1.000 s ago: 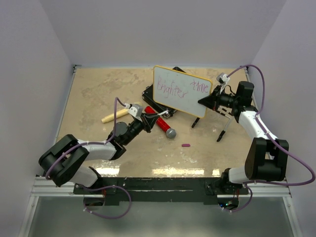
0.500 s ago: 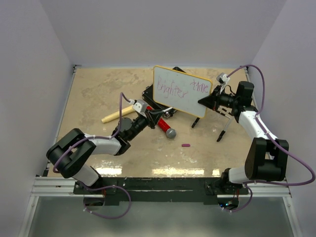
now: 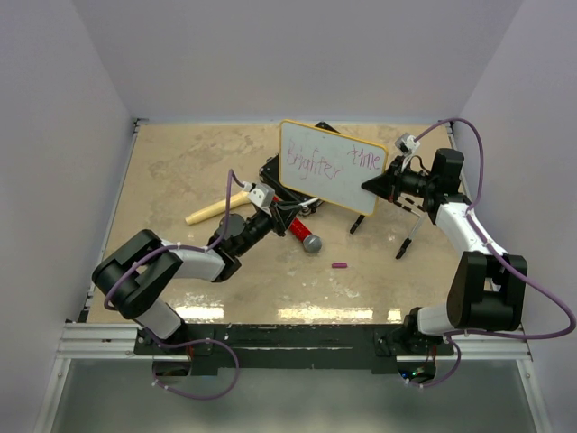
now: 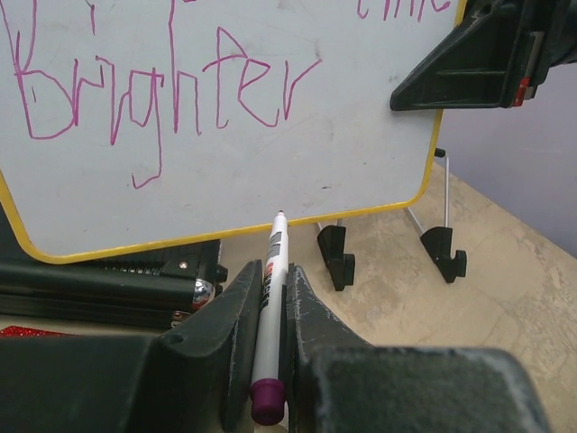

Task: Write a sentence on the whiteboard
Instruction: Write with the whiteboard marker without the cap on the whiteboard.

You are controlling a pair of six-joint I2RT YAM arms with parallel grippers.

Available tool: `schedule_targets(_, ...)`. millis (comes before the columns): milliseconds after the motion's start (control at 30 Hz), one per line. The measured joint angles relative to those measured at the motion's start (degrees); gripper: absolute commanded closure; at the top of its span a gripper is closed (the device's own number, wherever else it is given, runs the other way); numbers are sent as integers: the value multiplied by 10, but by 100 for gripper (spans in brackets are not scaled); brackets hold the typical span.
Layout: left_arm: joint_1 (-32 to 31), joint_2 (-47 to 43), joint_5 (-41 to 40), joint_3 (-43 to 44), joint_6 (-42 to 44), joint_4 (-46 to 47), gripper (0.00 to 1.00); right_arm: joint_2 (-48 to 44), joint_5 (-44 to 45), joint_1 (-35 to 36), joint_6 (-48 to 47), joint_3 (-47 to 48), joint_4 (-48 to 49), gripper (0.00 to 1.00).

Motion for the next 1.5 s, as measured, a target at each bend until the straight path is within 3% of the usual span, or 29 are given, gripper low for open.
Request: schedule_targets(1500, 4, 75, -1, 27, 14, 39, 100, 0, 0, 9, 1, -2, 9, 100)
